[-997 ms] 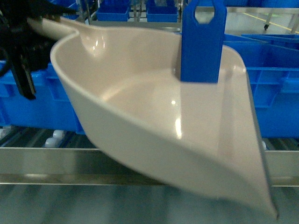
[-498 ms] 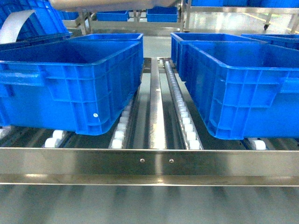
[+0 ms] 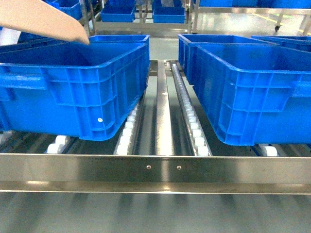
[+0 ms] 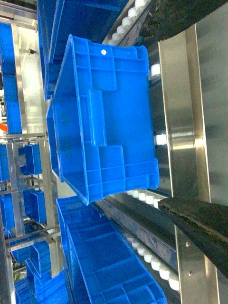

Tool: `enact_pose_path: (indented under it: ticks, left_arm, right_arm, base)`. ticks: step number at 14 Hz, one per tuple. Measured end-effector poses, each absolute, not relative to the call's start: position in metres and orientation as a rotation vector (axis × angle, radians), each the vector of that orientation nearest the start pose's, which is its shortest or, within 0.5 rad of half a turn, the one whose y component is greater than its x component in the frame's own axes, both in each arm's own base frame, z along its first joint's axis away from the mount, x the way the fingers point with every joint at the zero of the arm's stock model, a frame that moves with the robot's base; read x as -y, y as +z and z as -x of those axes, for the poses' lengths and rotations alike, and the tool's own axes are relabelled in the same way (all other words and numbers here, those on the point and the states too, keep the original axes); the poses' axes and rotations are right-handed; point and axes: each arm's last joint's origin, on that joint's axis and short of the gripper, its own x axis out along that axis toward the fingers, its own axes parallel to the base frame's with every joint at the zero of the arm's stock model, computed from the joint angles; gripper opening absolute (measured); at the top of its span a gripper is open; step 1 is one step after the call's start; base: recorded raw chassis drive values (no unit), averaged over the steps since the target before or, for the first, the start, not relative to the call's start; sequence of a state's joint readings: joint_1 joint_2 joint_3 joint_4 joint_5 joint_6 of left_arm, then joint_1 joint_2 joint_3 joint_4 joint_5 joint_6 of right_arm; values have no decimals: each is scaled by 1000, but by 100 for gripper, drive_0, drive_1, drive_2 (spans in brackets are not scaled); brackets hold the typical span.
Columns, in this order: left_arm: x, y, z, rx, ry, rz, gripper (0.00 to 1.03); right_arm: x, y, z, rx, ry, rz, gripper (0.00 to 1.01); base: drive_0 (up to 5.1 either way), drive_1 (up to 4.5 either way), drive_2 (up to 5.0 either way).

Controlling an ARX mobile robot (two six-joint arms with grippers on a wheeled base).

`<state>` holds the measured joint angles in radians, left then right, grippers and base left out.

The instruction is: Place part in tray to right shelf

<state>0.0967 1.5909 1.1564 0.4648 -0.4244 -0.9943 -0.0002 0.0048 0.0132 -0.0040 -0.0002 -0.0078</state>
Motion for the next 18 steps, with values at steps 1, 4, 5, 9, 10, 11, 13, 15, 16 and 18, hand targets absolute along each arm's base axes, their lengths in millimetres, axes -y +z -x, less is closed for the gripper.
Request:
enact_pose_path:
  ticks: [1,4,5,9,10,11,13,15,16,18]
  left_arm:
    - [-37,328,-361,288,430,946,12]
    - [-44,316,-358,264,501,907,12]
    - [-45,316,-357,267,509,902,12]
    - [-38,322,-355,268,467,901,12]
    - [-39,322,-354,270,459,903,12]
    - [-42,321,-346,255,439,923,12]
    - [-40,315,-297,202,291,1043,12]
    - [-18,305,-215,99,50,1117,12]
    - [-15,289,-180,-14,-23,1021,12]
    - [-13,264,-155,14,12,546,12]
  right_arm:
    - [0,167,-97,4,0,8,98]
    - [0,167,-97,4,0,8,98]
    - [0,167,-97,4,0,8,98]
    - [0,167,-97,4,0,8,98]
    - [0,167,-97,4,0,8,98]
    - [0,167,-97,4,0,8,98]
    - [0,167,-97,4,0,8,98]
    - [0,167,-97,5,0,8,98]
    - [0,167,-97,4,0,8,98]
    - [0,167,-97,6,0,8,86]
  base:
    - [0,0,0]
    - [0,0,0]
    - [0,0,0]
    - [0,0,0]
    - [0,0,0]
    - [0,0,0]
    - [0,0,0]
    - [0,0,0]
    - [0,0,0]
    - [0,0,0]
